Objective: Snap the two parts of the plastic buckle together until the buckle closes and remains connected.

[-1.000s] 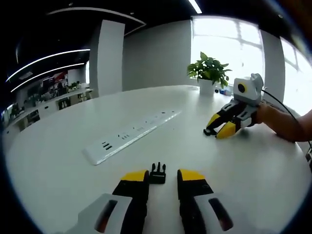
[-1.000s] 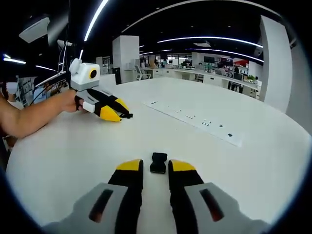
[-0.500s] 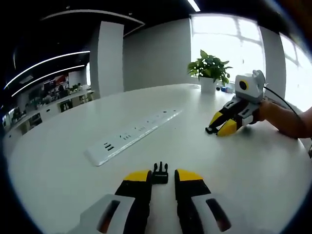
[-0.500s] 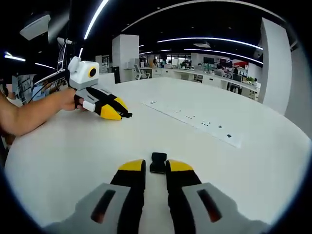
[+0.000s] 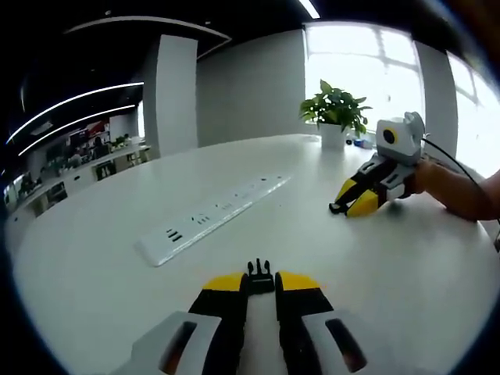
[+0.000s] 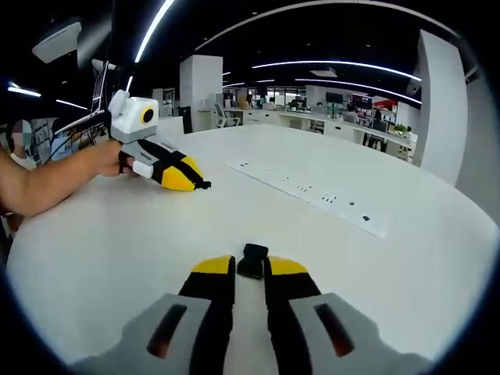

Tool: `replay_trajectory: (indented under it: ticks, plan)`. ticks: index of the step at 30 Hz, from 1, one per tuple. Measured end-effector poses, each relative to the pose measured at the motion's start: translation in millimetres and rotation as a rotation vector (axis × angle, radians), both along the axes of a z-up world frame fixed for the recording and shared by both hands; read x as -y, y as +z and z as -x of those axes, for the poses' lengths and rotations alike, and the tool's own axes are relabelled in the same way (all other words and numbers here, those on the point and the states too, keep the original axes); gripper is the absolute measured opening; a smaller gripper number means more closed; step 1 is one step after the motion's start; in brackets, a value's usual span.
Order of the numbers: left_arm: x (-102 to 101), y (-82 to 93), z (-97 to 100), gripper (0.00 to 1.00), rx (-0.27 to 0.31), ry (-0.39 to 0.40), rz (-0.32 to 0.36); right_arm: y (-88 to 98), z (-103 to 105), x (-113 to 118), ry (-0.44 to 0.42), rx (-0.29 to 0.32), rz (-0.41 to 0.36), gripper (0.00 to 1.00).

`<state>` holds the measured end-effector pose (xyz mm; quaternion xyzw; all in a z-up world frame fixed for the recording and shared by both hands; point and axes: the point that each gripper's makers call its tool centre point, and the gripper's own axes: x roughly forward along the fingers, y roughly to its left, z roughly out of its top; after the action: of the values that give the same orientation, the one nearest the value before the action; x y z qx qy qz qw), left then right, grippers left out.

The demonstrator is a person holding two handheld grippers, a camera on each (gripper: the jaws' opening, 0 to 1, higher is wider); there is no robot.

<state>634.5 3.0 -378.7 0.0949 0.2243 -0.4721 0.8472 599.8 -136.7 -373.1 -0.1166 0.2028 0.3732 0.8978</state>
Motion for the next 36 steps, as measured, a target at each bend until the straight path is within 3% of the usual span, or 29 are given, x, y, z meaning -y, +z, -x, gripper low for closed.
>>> replay_trajectory:
  ticks: [24, 36]
  plan:
    - [-0.1, -0.9, -3.1, 0.12, -0.003, 0.012, 0.005, 0.4, 2.0, -1.9, -0.010, 0.001, 0.002, 0.17]
    - [0.3, -0.9, -3.3, 0.12, -0.003, 0.011, 0.006, 0.3, -2.8, 4.6, -0.071, -0.026, 0.004, 0.15]
